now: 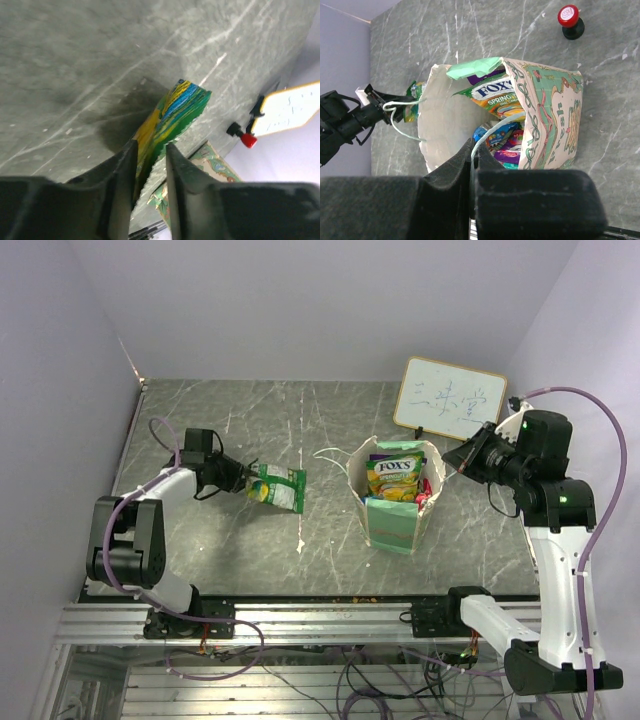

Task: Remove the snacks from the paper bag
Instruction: Place the snack at the center of the board, then pick up the snack from the paper bag.

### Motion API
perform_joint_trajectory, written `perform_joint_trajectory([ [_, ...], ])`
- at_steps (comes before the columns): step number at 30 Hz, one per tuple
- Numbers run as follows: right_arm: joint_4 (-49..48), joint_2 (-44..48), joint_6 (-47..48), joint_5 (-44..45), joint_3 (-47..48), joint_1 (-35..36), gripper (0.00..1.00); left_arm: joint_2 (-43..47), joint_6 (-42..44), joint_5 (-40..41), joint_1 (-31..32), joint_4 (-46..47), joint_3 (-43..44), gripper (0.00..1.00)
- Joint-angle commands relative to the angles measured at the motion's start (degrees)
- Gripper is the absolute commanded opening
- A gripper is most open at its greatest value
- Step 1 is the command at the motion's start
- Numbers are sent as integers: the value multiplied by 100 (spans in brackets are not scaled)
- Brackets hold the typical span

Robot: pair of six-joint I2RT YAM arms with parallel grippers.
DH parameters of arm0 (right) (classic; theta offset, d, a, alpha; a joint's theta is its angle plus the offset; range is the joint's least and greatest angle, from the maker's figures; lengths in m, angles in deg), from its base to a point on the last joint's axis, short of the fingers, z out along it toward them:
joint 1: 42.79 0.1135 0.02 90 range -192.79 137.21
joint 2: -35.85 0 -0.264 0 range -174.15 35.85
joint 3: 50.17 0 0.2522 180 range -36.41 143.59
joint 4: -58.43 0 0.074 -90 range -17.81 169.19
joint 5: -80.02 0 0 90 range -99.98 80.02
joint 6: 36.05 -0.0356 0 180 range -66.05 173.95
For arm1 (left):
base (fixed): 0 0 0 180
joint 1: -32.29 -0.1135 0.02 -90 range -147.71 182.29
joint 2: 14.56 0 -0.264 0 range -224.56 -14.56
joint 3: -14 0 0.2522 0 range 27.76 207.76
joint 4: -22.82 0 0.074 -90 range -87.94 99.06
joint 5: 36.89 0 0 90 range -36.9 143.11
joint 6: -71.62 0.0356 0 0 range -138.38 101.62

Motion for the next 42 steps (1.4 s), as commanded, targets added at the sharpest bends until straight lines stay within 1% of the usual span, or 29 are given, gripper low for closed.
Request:
perform_joint_trajectory([
  [1,-182,78,-21,-17,-73,17,0,209,560,662,-161,-1327,367,51],
  [2,-186,67,-9,-20,-65,22,0,259,644,832,-177,-1642,423,63],
  [3,-187,59,13,-21,-61,24,0,329,693,954,-203,-1978,477,81],
  [4,-182,55,30,-28,-52,25,0,403,715,1026,-226,-2262,536,88],
  [5,-186,59,41,-29,-50,24,0,483,749,1047,-244,-2454,590,90],
  [8,-187,64,80,-57,-56,27,0,664,906,992,-231,-2704,1025,88],
  [11,-169,57,130,-113,-55,25,0,725,1143,733,-124,-2523,1776,87],
  [13,-161,45,169,-162,-43,24,0,654,1370,429,51,-2255,2345,89],
  [15,-152,7,230,-198,-17,25,0,502,1599,240,368,-2167,2990,90],
  [19,-166,-56,283,-249,46,24,0,161,2115,225,1357,-2227,4232,89],
  [22,-182,-85,286,-296,67,22,0,124,2497,321,2205,-1811,4625,87],
  [23,-178,-86,288,-307,67,23,0,137,2751,381,2595,-1685,4723,86],
  [26,-141,-79,311,-347,60,24,0,95,3375,521,3331,-1455,5021,81],
  [28,-98,-58,334,-346,59,29,0,-26,3874,608,3807,-1488,5257,79],
  [31,-27,-29,364,-330,59,24,0,-441,4570,693,4391,-1949,5788,74],
  [33,4,-10,368,-296,59,24,0,-859,4871,553,4625,-2291,6106,72],
  [35,7,4,374,-277,50,32,0,-1247,5090,603,4789,-2656,6410,72],
  [38,30,2,375,-246,92,25,0,-1741,5296,502,4878,-2990,6809,65],
  [42,87,35,423,-160,133,18,0,-2075,5570,603,4912,-3140,7078,57],
])
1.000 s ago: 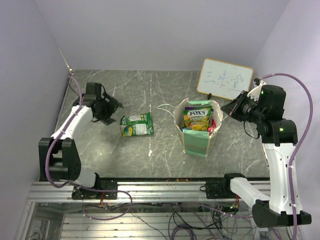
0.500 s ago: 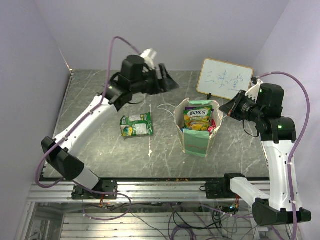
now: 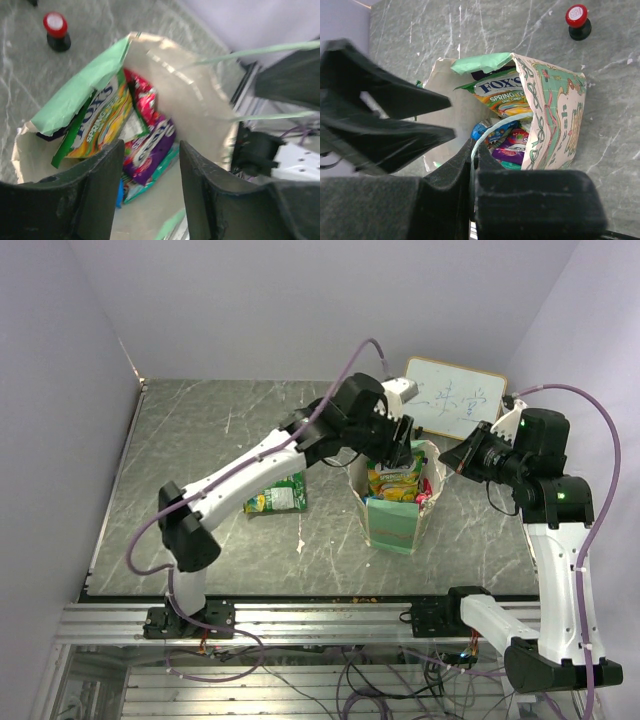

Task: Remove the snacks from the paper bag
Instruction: Pick up the snack from the paper bag.

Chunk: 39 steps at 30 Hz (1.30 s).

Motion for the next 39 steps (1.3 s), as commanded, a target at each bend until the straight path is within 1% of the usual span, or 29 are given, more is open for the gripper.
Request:
perform_joint_trajectory([
  [1,130,109,123,132,172,23,0,-289,627,141,28,-571,442,56],
  [4,162,106,156,162,190,23,0,-606,809,327,30,-914,801,55],
  [8,154,93,157,177,221,17,0,-917,890,785,28,-1307,1261,57],
  [14,168,31,208,208,285,24,0,-957,1099,1055,26,-1203,1204,61],
  [21,199,-87,258,228,441,24,0,-1370,1390,1098,26,-1430,1559,62],
  [24,237,-79,284,205,463,23,0,-1464,1495,1231,30,-1350,1529,64],
  [28,293,-54,252,168,445,21,0,-1679,1672,1234,31,-1388,1628,65],
  [31,303,-23,200,141,441,24,0,-1823,1695,1179,32,-1461,1675,63],
  [33,276,20,159,168,405,23,0,-1866,1673,1060,26,-1473,1712,59],
  [36,168,100,112,233,260,18,0,-1796,1610,973,51,-1302,1536,56],
  [39,272,-15,149,189,438,23,0,-1799,1535,971,94,-1295,1499,53],
])
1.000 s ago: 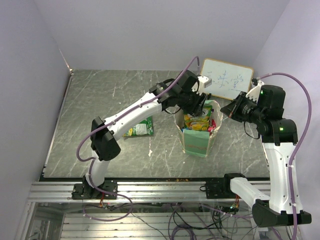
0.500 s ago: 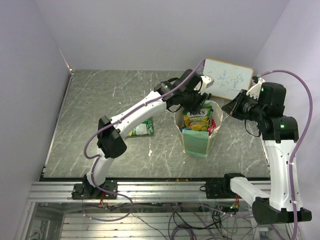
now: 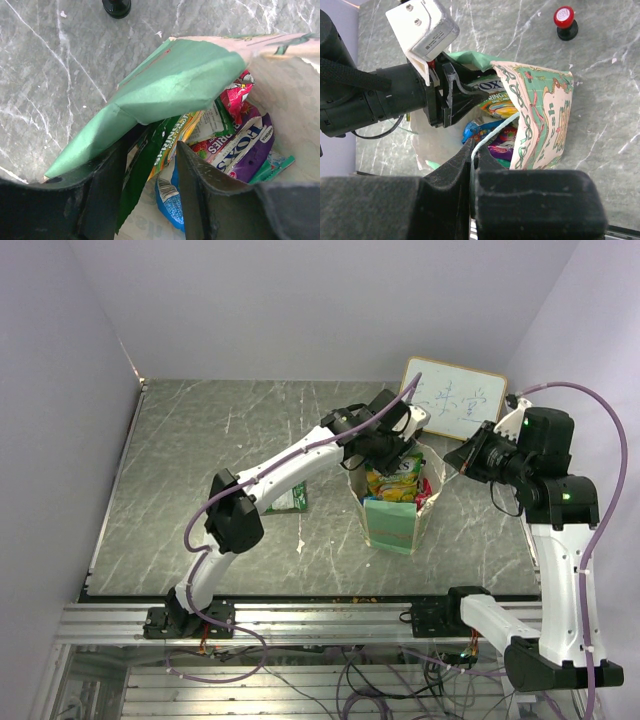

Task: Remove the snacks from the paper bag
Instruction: Pick up the snack from the paper bag.

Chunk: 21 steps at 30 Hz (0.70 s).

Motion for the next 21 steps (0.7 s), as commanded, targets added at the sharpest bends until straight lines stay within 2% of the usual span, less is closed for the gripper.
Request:
perform_joint_trajectory([
  [1,-17,17,8,-50,173,20,0,25,-29,-59,77,150,15,50],
  [6,-6,-16,157,-14,103,24,0,82,-57,102,164,33,216,29],
  [9,-1,-93,240,-10,205,22,0,265,-212,195,164,47,252,8],
  [13,-25,-137,379,189,235,25,0,554,-352,126,164,-18,290,7],
  [21,-146,-194,403,202,189,23,0,1554,-477,-70,164,289,-176,7],
])
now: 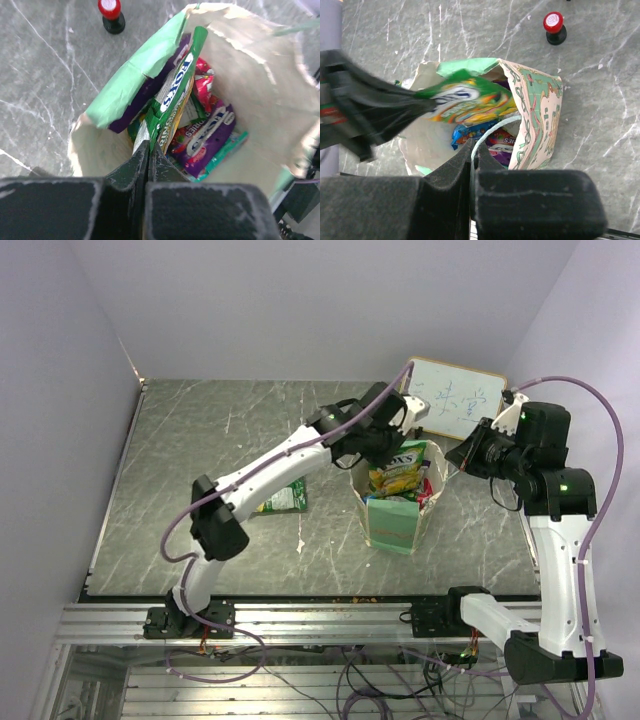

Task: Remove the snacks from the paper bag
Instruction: Pick up the snack from the paper bag, then place the snack at the center of the board.

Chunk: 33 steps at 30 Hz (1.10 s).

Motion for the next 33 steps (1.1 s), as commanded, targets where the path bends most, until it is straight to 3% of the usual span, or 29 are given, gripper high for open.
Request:
perform_joint_trajectory([
  [1,-215,38,61,78,44,20,0,873,-142,-138,29,384,20,7],
  [8,-275,47,-47,84,-87,23,0,1530,-469,27,-20,546,50,7],
  [13,-269,112,0,102,-175,24,0,2497,-1085,371,-339,1234,-481,7],
  [17,-207,-15,37,-6,-64,20,0,3284,-1900,909,-1087,1887,-1162,7],
  [22,-250,-47,-3,7,61,23,0,3847,-3098,1440,-2228,1414,-1850,7],
  [27,-309,-62,-46,34,146,24,0,4133,-3912,704,-3292,1245,-3072,7],
  [33,-205,-13,-96,88,233,22,0,4355,-4765,-405,-4212,2114,-4955,7],
])
